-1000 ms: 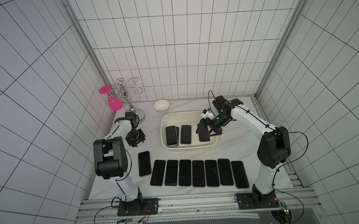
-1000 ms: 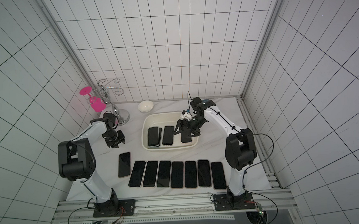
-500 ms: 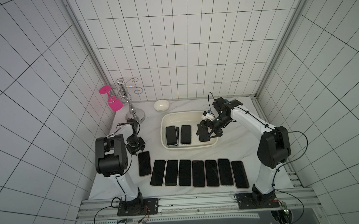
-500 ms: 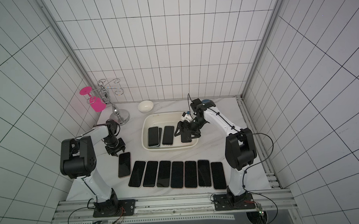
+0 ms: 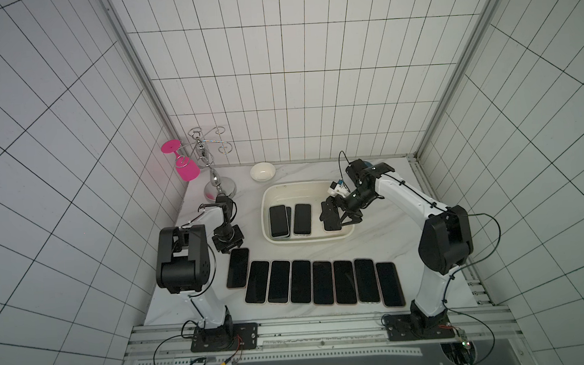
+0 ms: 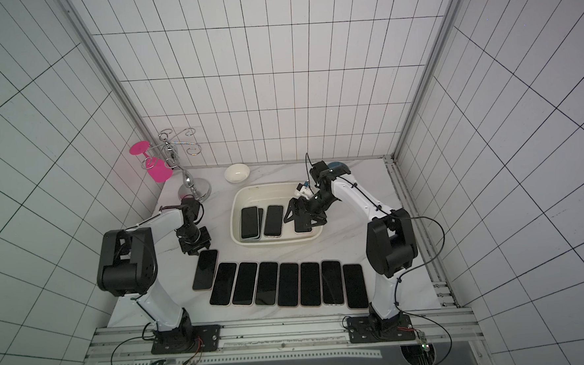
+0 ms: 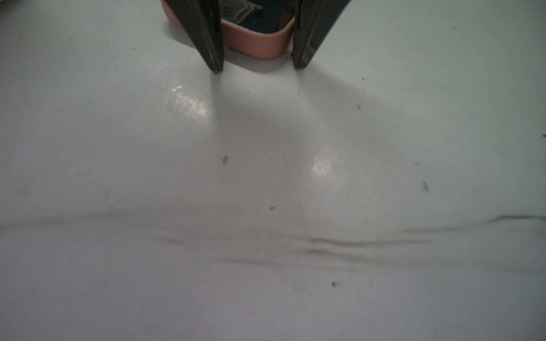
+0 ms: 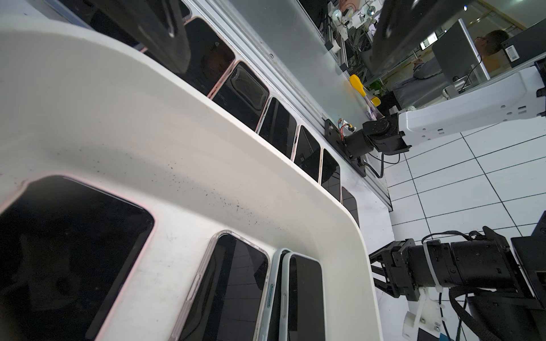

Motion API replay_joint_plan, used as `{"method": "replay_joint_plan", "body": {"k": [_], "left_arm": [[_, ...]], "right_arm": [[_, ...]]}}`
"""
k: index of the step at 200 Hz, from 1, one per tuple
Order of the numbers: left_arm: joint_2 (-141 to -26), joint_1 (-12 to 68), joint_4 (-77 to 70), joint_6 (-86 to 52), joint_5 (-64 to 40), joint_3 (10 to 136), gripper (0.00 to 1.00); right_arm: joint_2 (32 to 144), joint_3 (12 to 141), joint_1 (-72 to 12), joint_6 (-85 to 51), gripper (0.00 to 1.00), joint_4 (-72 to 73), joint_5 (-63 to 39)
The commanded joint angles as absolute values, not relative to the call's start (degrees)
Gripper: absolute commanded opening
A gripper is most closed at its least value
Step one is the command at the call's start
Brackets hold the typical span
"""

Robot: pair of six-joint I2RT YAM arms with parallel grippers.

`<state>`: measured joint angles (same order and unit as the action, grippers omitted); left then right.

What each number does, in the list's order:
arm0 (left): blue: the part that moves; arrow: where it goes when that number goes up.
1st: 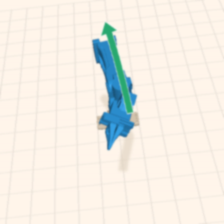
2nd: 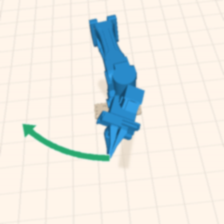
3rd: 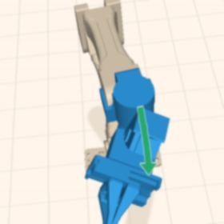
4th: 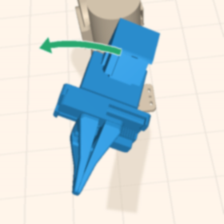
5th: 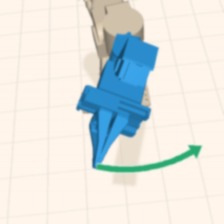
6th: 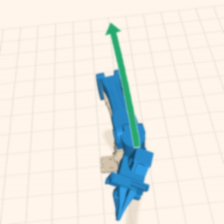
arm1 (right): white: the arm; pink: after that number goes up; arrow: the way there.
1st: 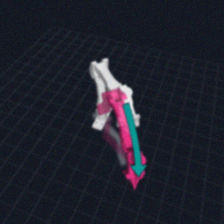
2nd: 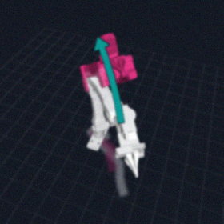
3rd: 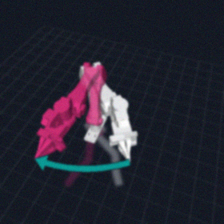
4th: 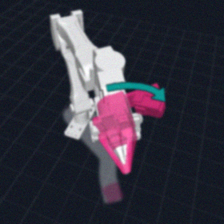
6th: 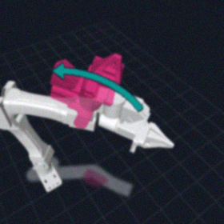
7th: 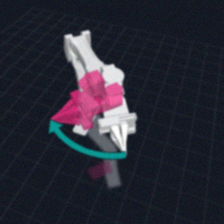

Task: Take the phone out of the storage box
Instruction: Place the phone at the center of the board.

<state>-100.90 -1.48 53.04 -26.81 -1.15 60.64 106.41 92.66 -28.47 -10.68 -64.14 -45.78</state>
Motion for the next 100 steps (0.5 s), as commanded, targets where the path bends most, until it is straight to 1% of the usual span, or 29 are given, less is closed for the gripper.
{"method": "replay_joint_plan", "body": {"k": [1, 29, 100], "left_arm": [[-100.8, -0.9, 55.3, -26.2, -3.1, 56.7, 0.41], [-98.9, -0.5, 54.6, -27.0, -4.2, 53.7, 0.4], [-96.3, 1.0, 58.0, -28.8, -2.7, 54.0, 0.4]], "right_arm": [[107.1, 91.2, -28.2, -9.8, 0.99, -65.0, -45.4], [107.1, 91.4, -28.2, -9.8, 0.99, -65.1, -45.4], [107.4, 91.4, -28.2, -9.9, 0.99, -65.6, -45.6]]}}
